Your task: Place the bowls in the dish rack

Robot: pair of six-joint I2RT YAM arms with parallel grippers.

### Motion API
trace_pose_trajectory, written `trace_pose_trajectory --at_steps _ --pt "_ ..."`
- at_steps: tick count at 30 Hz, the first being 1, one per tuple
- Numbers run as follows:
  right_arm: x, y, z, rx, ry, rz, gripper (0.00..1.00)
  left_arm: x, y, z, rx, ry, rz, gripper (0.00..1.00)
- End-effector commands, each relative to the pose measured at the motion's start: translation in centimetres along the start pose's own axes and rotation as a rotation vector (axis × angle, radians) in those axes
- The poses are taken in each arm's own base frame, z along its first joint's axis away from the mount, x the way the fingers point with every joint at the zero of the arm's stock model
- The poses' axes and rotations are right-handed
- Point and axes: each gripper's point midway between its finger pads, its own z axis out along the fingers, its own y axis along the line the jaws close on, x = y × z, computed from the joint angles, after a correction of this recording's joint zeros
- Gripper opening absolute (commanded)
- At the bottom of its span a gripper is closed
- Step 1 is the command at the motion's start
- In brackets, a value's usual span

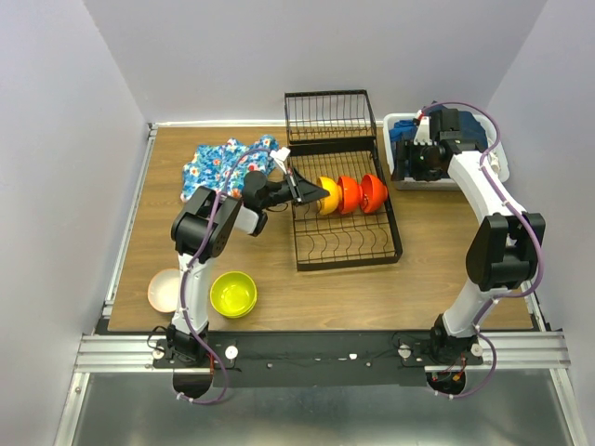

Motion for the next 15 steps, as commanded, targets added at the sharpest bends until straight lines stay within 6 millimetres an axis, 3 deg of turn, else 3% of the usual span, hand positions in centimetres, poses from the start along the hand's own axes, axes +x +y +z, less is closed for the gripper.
trace_pose_trajectory --at_steps 1,10,15 --pt "-0.6 0.1 0.0 -0.004 -0.008 -0.001 0.8 0.4 0.9 -0.2 -0.044 0.008 0.01 0.25" --pt "-0.7 0.3 0.3 -0.01 -0.014 0.006 0.8 0.1 -0.2 -0.7 -0.078 0.043 0.147 0.4" --pt "-0.7 0.3 0.4 -0.015 -0.018 0.016 0.8 1.0 0.8 -1.4 -0.154 0.105 0.181 0.47"
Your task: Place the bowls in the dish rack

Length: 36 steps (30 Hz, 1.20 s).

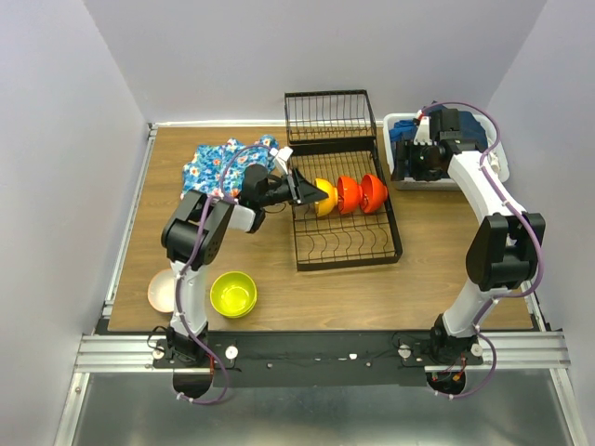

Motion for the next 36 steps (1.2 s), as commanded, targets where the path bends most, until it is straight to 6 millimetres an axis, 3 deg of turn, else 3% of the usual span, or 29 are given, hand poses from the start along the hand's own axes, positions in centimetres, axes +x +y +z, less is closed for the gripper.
trace_pose_trajectory --at_steps 1,10,27,31,36 --pt "-0.6 0.4 0.3 -0.017 -0.017 0.011 0.8 0.4 0.2 -0.9 -0.067 0.057 0.106 0.48" --pt "-0.5 0.6 0.1 -0.026 -0.025 0.02 0.81 1.1 2.5 -2.6 -0.244 0.125 0.159 0.53" --pt "0.2 1.0 -1.0 -0.039 -0.043 0.025 0.81 -0.5 1.1 -4.5 -0.363 0.159 0.312 0.58" --pt "0.6 1.1 -1.3 -0.04 -0.043 0.024 0.81 -1.8 0.9 -5.7 -0.46 0.149 0.361 0.58" --pt "1.0 1.1 -1.6 -0.04 -0.043 0.024 0.81 -2.7 0.3 -8.7 -0.612 0.154 0.425 0.59"
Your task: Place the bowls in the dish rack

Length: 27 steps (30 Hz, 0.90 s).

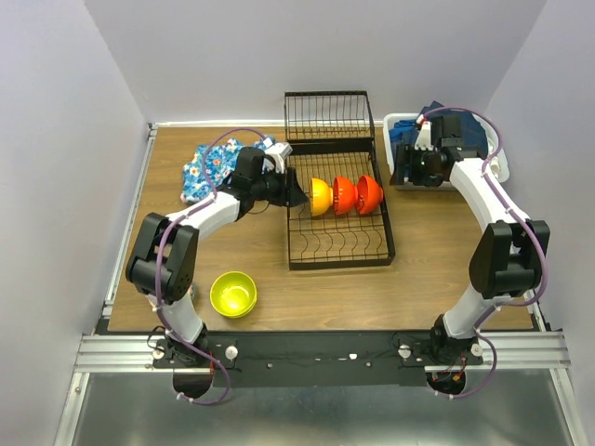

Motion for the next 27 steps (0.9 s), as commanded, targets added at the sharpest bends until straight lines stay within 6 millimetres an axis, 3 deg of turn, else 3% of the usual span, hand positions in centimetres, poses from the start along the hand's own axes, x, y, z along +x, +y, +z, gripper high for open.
trace_pose_trajectory --at_steps 1,4,9,11,13,14,16,17,23,27 --pt "-0.1 0.5 -1.0 -0.015 -0.029 0.002 0.81 -1.1 1.1 -3.7 -0.178 0.012 0.119 0.59" --pt "0.2 0.5 -1.1 -0.016 -0.027 0.004 0.81 -0.4 1.0 -6.4 -0.236 0.033 0.145 0.6" --pt "0.9 0.7 -1.0 -0.026 -0.017 0.006 0.81 3.2 -0.4 -11.3 -0.214 0.123 0.327 0.6" --pt "1.0 0.7 -1.0 -0.034 -0.017 -0.008 0.81 5.5 -2.3 -13.1 -0.101 0.179 0.427 0.6" --pt "0.9 0.8 -1.1 -0.041 -0.017 -0.025 0.81 7.4 -3.5 -14.5 0.031 0.243 0.648 0.58" --pt "0.8 1.0 -1.2 -0.05 -0.017 -0.032 0.81 9.2 -5.3 -16.1 0.13 0.282 0.677 0.58" --pt "0.8 1.0 -1.1 -0.053 -0.011 -0.036 0.81 11.0 -6.1 -17.6 0.242 0.323 0.859 0.58" --pt "0.7 1.0 -1.1 -0.056 -0.012 -0.037 0.81 12.6 -6.5 -18.9 0.27 0.363 0.858 0.58" --pt "0.3 1.5 -0.9 -0.078 -0.021 -0.025 0.81 16.8 -5.4 -22.1 0.319 0.564 0.94 0.54" --pt "0.4 1.7 -1.2 -0.088 -0.022 -0.026 0.81 18.4 -5.7 -23.7 0.353 0.651 0.954 0.54"
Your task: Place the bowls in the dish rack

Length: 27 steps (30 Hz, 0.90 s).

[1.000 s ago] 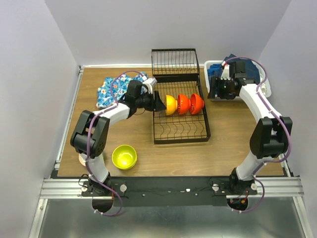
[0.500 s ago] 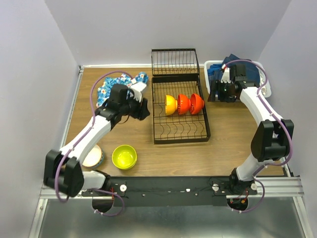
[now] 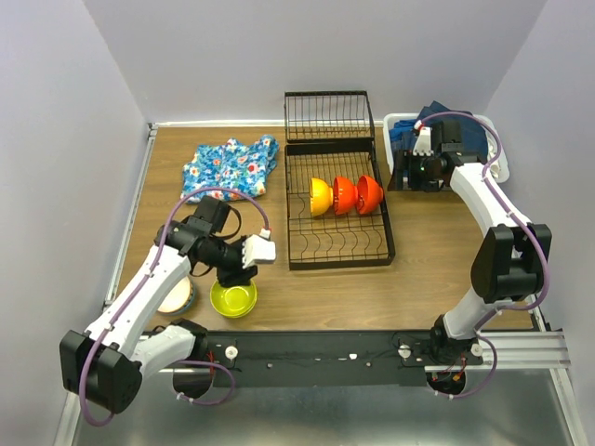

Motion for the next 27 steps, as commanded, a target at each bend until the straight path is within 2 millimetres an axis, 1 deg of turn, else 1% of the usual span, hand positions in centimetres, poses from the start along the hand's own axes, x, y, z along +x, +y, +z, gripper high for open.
trace_pose_trajectory --at_steps 1,2,4,5,8,10,11,15,17,20,22,23,27 --pt "-1.1 0.9 -0.9 -0.036 -0.045 -0.014 0.81 2.6 -4.6 -1.0 0.177 0.116 0.085 0.54" --pt "-0.8 0.9 -0.9 -0.039 -0.039 -0.012 0.81 3.0 -5.4 -1.3 0.203 0.136 0.079 0.54" --pt "-0.7 1.1 -0.9 -0.045 -0.042 -0.01 0.81 3.2 -6.3 -1.4 0.226 0.151 0.085 0.55" --pt "-0.3 1.1 -0.8 -0.048 -0.035 -0.007 0.81 3.3 -6.7 -1.6 0.23 0.15 0.09 0.55" --pt "-0.2 1.2 -0.9 -0.055 -0.039 -0.002 0.81 3.6 -7.5 -1.4 0.238 0.161 0.107 0.56" --pt "-0.1 1.3 -0.8 -0.058 -0.039 -0.002 0.81 4.0 -8.2 -0.8 0.246 0.184 0.096 0.56" --pt "-0.2 1.3 -0.9 -0.056 -0.042 -0.002 0.81 4.0 -7.8 -0.6 0.224 0.192 0.113 0.56" --pt "0.0 1.2 -0.9 -0.053 -0.042 -0.002 0.81 5.0 -8.2 0.5 0.198 0.246 0.11 0.52" --pt "0.1 1.2 -0.9 -0.052 -0.041 -0.001 0.81 4.9 -7.7 1.0 0.158 0.242 0.075 0.49" --pt "0.2 1.2 -1.1 -0.049 -0.045 -0.001 0.81 5.6 -7.0 1.4 0.111 0.27 0.045 0.45" --pt "0.3 1.1 -1.1 -0.047 -0.045 -0.001 0.81 6.3 -7.0 1.6 0.107 0.291 0.029 0.43" --pt "0.5 1.1 -1.0 -0.044 -0.041 0.001 0.81 6.2 -6.6 1.8 0.087 0.283 0.027 0.42" --pt "0.7 1.1 -1.0 -0.045 -0.039 0.003 0.81 6.3 -6.3 2.4 0.068 0.282 -0.005 0.38"
